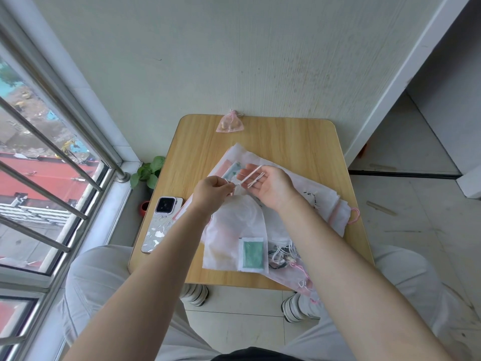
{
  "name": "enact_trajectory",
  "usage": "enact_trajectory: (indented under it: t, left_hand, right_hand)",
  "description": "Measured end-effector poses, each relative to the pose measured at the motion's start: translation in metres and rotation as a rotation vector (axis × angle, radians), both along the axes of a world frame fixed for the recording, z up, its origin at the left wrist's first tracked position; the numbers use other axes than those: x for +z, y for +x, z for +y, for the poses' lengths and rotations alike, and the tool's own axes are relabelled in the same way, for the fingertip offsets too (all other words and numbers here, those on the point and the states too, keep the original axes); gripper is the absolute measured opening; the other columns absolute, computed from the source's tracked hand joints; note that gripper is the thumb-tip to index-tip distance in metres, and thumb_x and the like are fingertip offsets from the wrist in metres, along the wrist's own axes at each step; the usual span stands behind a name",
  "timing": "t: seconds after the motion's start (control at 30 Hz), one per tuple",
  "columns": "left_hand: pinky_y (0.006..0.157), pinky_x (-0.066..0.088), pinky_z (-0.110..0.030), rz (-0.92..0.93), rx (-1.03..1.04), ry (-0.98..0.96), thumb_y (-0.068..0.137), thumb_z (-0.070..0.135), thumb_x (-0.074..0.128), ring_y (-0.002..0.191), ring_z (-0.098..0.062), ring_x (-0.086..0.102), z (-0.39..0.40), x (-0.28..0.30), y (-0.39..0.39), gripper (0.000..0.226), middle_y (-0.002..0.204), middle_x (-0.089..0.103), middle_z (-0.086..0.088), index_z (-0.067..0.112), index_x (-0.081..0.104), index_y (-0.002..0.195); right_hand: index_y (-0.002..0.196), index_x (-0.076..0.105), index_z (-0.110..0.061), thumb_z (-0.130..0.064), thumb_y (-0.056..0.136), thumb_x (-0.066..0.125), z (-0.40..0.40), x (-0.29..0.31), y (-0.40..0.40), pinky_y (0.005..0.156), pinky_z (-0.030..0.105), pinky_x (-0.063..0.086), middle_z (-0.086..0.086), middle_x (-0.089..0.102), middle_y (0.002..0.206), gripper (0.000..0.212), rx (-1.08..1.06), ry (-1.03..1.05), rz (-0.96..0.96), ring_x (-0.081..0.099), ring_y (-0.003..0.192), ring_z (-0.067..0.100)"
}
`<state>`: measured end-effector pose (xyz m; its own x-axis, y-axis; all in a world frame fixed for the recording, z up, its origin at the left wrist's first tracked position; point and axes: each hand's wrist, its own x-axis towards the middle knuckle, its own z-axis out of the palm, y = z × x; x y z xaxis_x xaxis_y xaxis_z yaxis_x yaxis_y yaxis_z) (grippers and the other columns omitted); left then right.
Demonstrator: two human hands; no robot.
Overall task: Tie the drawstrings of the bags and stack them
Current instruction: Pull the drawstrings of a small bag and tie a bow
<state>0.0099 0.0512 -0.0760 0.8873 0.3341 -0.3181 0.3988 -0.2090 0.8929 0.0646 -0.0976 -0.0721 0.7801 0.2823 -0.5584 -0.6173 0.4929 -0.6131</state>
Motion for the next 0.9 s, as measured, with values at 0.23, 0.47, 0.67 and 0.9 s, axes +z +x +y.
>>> enact_trajectory:
  t: [0.23, 0.47, 0.67, 0.9]
  left_hand:
    - [0.058, 0.04, -0.026, 0.111, 0.127, 0.051, 0.085, 0.017, 0.066, 0.067, -0.018, 0.051, 0.002, -0.005, -0.002, 0.009, 0.075, 0.059, 0.0, 0.011, 0.063, 0.079]
    - [0.067, 0.059, -0.035, 0.137, 0.13, -0.117, 0.089, 0.009, 0.065, 0.066, -0.022, 0.064, 0.006, -0.005, -0.005, 0.009, 0.08, 0.07, -0.009, 0.005, 0.063, 0.082]
    - [0.062, 0.06, -0.032, 0.114, 0.106, -0.174, 0.091, 0.008, 0.061, 0.067, -0.025, 0.065, 0.022, 0.003, -0.006, 0.007, 0.082, 0.067, -0.013, 0.003, 0.059, 0.087]
    - [0.061, 0.059, -0.035, 0.209, 0.052, 0.019, 0.091, 0.017, 0.054, 0.064, -0.024, 0.062, 0.015, 0.005, -0.001, 0.013, 0.08, 0.064, -0.01, 0.004, 0.057, 0.09]
  right_hand:
    - [0.085, 0.057, -0.005, -0.005, 0.088, 0.029, 0.008, 0.004, -0.001, 0.043, 0.023, 0.02, -0.004, 0.028, 0.045, 0.028, -0.043, -0.26, -0.024, 0.02, 0.037, 0.01]
    - [0.075, 0.059, -0.008, -0.009, 0.082, 0.039, 0.006, 0.013, 0.001, 0.043, 0.022, 0.025, -0.002, 0.034, 0.049, 0.021, 0.187, -0.738, -0.282, 0.027, 0.042, 0.015]
    - [0.065, 0.052, -0.017, -0.023, 0.079, 0.056, -0.008, 0.012, 0.005, 0.061, 0.026, 0.034, -0.008, 0.046, 0.065, 0.016, 0.577, -1.08, -0.642, 0.044, 0.064, 0.011]
    - [0.091, 0.069, -0.013, -0.036, 0.089, 0.064, 0.006, 0.017, -0.004, 0.069, 0.031, 0.043, 0.002, 0.066, 0.089, 0.024, 1.035, -1.46, -0.732, 0.062, 0.083, 0.02]
